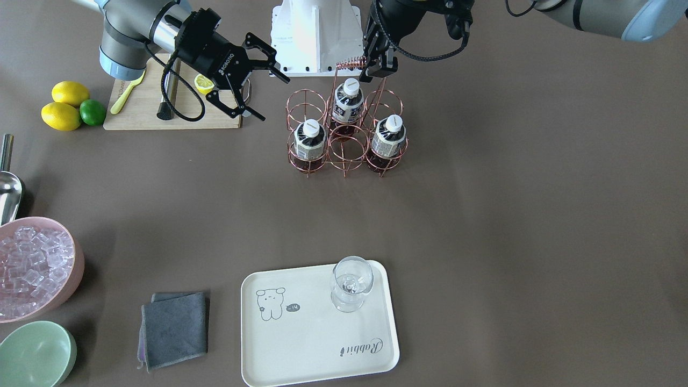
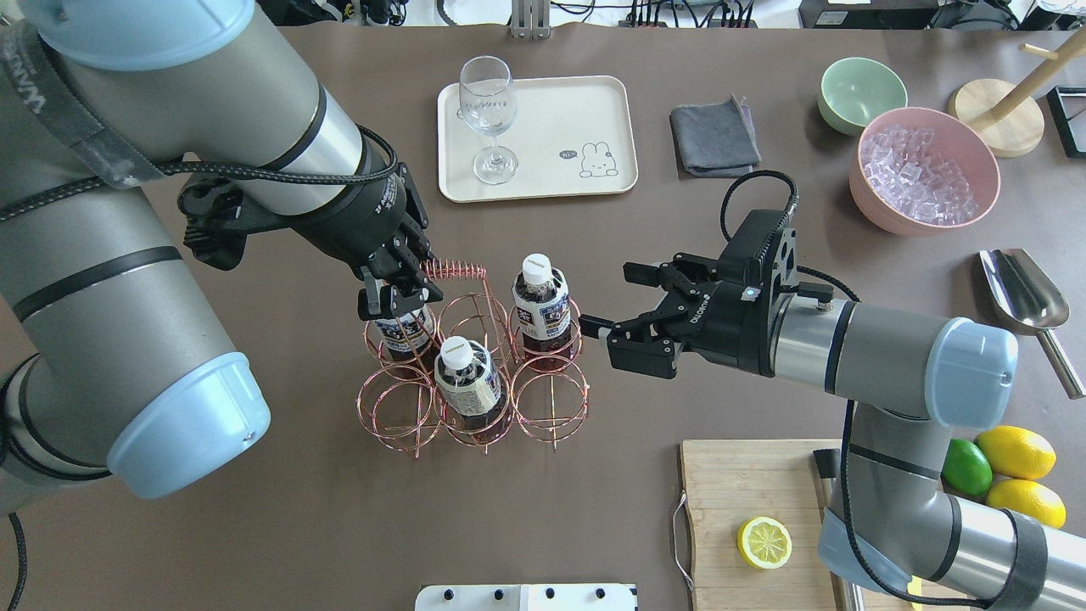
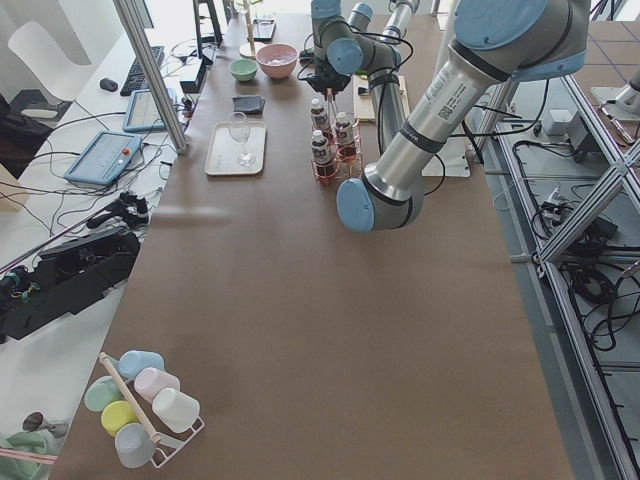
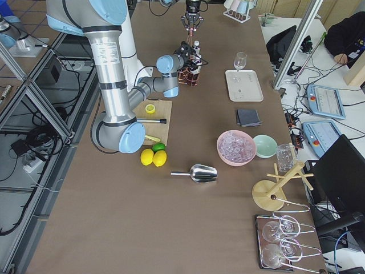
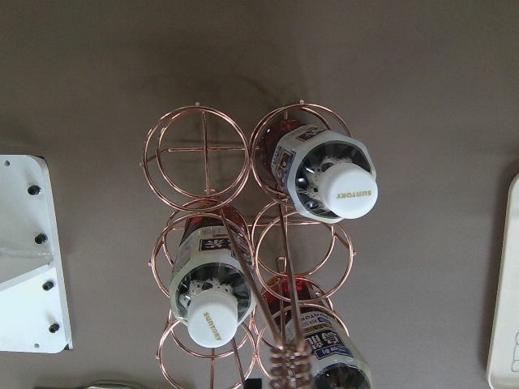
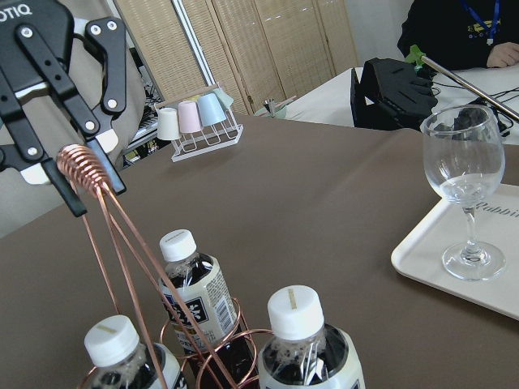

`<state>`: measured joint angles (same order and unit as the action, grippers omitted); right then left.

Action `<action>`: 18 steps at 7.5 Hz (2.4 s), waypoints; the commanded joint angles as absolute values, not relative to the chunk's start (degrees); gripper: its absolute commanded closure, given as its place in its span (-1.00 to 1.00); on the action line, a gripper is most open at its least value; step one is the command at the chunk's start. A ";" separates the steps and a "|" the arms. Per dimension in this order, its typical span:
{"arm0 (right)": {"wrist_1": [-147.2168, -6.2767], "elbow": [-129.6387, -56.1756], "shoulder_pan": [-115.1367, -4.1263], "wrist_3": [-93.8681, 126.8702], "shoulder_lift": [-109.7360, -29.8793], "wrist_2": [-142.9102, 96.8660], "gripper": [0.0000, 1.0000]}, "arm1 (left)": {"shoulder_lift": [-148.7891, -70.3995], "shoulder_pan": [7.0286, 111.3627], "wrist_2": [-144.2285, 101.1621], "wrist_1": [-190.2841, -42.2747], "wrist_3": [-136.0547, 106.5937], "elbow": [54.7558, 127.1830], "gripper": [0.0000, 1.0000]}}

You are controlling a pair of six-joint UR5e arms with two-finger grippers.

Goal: Take tea from basket to plate

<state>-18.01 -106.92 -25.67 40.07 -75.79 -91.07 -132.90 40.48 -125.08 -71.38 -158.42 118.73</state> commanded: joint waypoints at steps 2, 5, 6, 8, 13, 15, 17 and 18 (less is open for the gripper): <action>-18.46 -105.12 -25.31 36.93 -74.89 -86.85 -0.58 | -132.71 40.52 -124.98 -71.37 -158.29 118.48 1.00; -21.35 -103.45 -21.81 37.44 -69.88 -81.14 -0.56 | -132.80 40.34 -125.24 -71.45 -158.29 118.30 1.00; -21.44 -103.27 -21.01 37.09 -69.70 -79.99 -0.56 | -132.89 40.25 -125.33 -71.46 -158.73 118.39 1.00; -22.50 -102.84 -21.01 37.00 -68.91 -79.72 -0.56 | -132.98 40.08 -125.33 -71.45 -158.91 118.13 1.00; -23.63 -101.16 -21.18 36.91 -67.33 -78.40 -0.42 | -133.15 39.99 -125.42 -71.46 -158.99 118.13 1.00; -23.82 -101.16 -21.18 37.18 -66.97 -78.40 0.08 | -133.15 40.08 -125.33 -71.37 -158.99 118.12 1.00; -25.31 -101.51 -21.18 37.44 -66.01 -78.22 0.99 | -133.15 40.08 -125.25 -71.46 -158.99 118.12 1.00; -25.23 -101.95 -21.36 37.27 -66.01 -78.31 1.00 | -133.15 40.08 -125.24 -71.46 -158.99 118.12 1.00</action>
